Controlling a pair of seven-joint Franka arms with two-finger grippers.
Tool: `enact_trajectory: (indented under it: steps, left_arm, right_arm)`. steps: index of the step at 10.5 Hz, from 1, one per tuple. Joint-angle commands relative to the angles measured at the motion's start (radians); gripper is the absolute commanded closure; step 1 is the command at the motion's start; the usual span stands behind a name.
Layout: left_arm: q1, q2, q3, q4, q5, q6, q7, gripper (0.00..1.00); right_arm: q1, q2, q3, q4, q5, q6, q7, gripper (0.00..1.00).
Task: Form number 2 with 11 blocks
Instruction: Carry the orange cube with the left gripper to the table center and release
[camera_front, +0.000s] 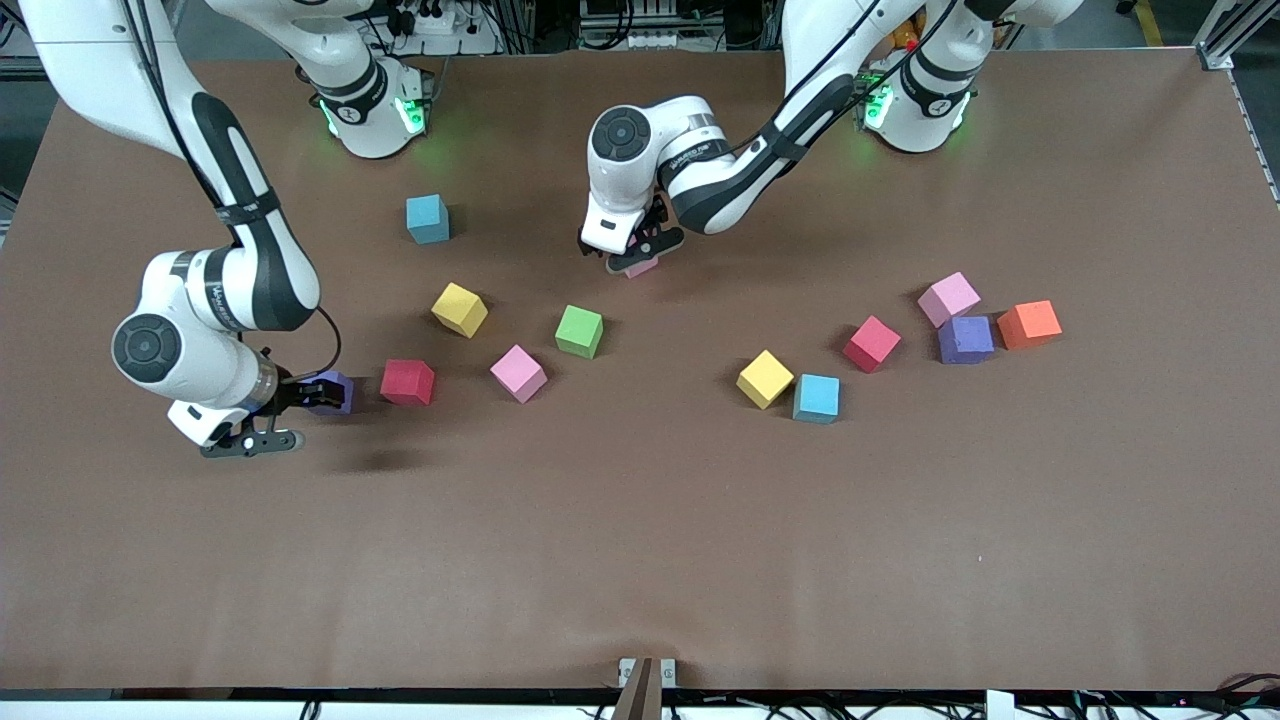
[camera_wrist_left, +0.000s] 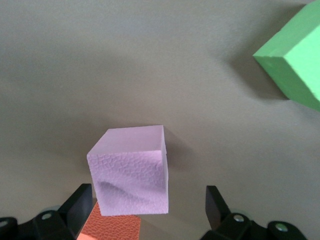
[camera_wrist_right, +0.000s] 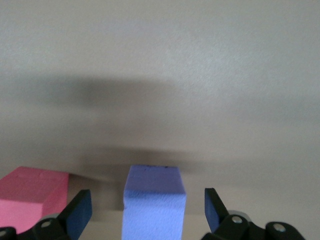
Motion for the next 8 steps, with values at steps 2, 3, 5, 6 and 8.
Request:
enact_trajectory:
  steps: [2,3,5,6,8]
  left_arm:
    - [-0.005,0.013,0.006,-0.018,-0.018,0.014,-0.029,0.0]
    - [-0.005,0.025,0.006,-0.021,-0.012,0.014,-0.029,0.0]
    - [-0.004,0.044,0.008,-0.019,-0.005,0.015,-0.029,0.0]
    - [-0.002,0.049,0.014,-0.019,-0.004,0.015,-0.027,0.18]
    - [0.01,0.041,0.015,-0.03,-0.002,0.012,-0.02,0.65]
  right_arm:
    - [-0.026,0.052,0.006,-0.031,0.017,0.066,-0.022,0.0]
    - [-0.024,0.052,0.006,-0.034,0.018,0.054,-0.022,0.0]
    - [-0.026,0.076,0.006,-0.046,0.018,0.065,-0.022,0.0]
    - [-0.026,0.09,0.006,-0.046,0.018,0.059,-0.022,0.0]
    - [-0.029,0.093,0.006,-0.06,0.018,0.054,-0.022,0.0]
